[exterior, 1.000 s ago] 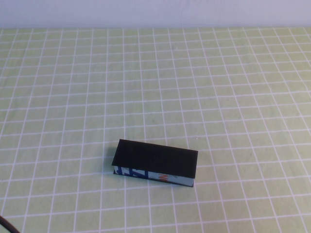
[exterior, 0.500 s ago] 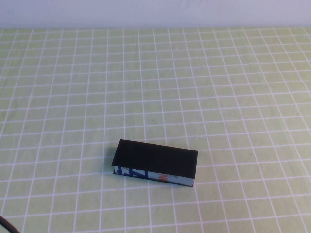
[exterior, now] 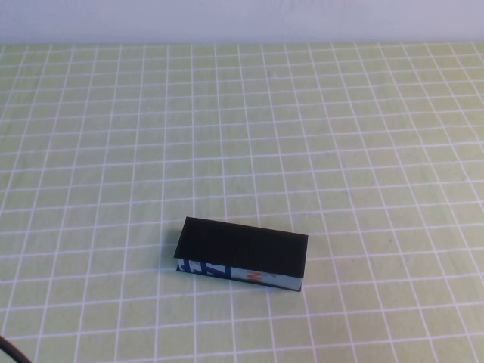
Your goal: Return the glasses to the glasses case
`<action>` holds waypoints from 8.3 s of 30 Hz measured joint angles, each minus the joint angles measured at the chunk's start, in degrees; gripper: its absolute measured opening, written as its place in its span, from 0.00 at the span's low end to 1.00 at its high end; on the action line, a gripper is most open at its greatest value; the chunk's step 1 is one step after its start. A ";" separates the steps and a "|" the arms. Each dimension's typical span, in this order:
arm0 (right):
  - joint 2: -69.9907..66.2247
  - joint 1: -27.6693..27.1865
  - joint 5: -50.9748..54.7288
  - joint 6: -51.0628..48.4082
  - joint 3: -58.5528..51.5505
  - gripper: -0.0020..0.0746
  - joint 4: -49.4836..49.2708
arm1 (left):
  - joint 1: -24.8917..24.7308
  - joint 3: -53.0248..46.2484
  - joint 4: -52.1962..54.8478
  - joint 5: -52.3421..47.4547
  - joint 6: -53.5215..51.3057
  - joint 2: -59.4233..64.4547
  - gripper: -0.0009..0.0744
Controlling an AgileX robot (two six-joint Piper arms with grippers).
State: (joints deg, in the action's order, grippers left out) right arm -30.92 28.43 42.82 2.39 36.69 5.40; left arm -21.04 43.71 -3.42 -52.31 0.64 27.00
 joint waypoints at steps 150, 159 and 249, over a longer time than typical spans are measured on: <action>31.73 -15.47 -15.92 0.00 -29.80 0.00 -6.61 | 16.48 -45.02 10.43 31.55 13.28 -27.62 0.01; 31.73 -15.47 -15.92 0.00 -29.80 0.00 -6.61 | 16.48 -45.02 10.43 31.55 13.28 -27.62 0.01; 31.73 -27.47 -24.05 0.17 -38.26 0.00 -3.88 | 16.48 -45.02 10.43 31.42 13.02 -27.62 0.01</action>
State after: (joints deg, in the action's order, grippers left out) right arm 0.80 0.97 18.77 2.56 -1.58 1.52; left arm -4.56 -1.30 7.01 -20.88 13.67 -0.63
